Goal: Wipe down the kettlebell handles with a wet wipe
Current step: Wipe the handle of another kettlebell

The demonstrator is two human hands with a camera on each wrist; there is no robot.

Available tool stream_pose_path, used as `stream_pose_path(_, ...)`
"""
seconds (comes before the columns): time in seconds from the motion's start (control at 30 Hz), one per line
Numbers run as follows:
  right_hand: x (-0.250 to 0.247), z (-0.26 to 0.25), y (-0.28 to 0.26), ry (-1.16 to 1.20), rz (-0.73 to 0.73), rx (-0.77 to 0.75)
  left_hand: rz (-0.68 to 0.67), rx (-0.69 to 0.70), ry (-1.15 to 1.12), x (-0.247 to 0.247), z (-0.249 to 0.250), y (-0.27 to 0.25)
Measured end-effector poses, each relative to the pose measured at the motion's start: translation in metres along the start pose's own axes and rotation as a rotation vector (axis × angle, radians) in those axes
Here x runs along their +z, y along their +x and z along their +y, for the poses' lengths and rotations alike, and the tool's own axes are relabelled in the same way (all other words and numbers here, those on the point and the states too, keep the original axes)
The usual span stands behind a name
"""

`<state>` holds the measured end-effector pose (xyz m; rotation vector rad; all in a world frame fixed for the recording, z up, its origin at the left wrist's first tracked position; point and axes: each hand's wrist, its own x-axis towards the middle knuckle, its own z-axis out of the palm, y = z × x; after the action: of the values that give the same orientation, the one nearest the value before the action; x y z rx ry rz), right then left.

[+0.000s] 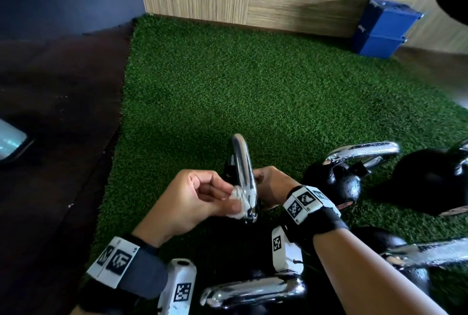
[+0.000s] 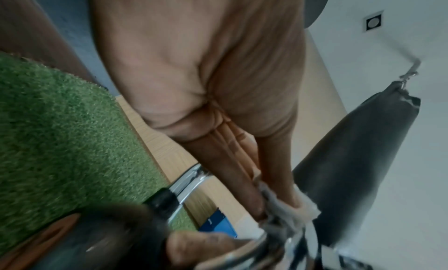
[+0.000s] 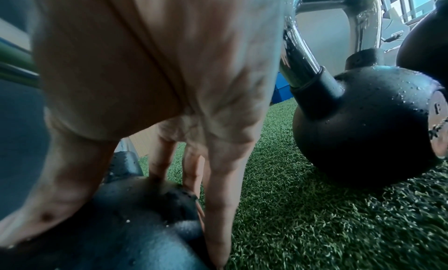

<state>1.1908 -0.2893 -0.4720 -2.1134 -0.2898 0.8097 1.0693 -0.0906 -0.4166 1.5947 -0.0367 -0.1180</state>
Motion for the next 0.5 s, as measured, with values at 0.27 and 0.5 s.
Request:
stream_pose_path(0.27, 0.002, -0.003, -0.003, -0.018, 0.024, 0.005, 0.062, 0.113, 0.144, 0.011, -0.027, -0.023)
stream_pose_path(0.5, -0.002, -0.033, -0.030, -0.289, 0.045, -0.006, 0.053, 0.138, 0.359, 0.007, -0.031, -0.025)
